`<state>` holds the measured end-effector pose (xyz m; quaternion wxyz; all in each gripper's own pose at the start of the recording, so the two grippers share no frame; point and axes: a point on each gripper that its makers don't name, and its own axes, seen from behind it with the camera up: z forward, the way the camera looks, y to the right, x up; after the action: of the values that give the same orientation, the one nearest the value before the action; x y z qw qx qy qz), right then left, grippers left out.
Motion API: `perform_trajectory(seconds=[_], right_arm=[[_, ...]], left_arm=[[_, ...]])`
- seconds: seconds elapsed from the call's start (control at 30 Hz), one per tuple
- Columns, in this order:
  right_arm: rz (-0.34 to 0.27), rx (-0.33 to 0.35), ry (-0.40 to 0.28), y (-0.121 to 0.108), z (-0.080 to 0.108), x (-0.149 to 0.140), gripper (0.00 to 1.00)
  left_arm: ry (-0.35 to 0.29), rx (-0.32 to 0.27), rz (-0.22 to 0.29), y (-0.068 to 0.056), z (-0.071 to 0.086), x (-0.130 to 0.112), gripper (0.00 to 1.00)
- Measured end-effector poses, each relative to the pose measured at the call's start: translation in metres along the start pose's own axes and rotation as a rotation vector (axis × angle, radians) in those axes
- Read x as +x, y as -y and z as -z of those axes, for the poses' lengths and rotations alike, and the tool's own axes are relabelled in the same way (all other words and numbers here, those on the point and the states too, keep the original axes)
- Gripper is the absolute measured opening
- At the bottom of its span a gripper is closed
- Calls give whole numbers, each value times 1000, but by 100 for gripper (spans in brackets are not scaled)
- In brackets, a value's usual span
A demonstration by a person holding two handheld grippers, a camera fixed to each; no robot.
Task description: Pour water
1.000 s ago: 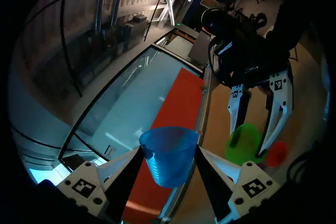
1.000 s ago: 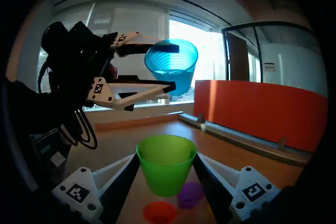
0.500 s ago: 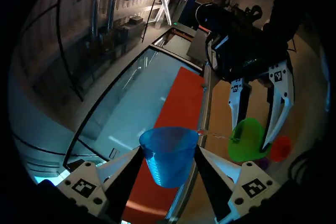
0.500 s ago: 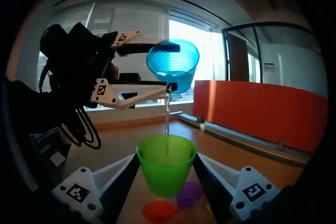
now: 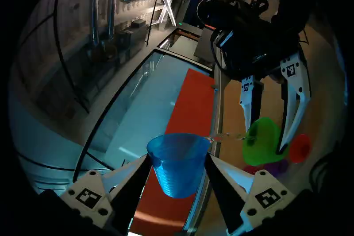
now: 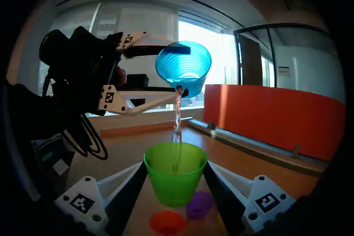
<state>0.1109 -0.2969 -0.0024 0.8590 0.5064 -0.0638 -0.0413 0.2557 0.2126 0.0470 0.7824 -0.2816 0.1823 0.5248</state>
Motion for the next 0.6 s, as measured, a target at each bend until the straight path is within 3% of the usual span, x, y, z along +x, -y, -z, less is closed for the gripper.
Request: perform_trajectory(seconds=[0.6], right_arm=[[5,-3,-5,0,3,3,90]], left_arm=[[-5,8,-55,3,0,4,84]])
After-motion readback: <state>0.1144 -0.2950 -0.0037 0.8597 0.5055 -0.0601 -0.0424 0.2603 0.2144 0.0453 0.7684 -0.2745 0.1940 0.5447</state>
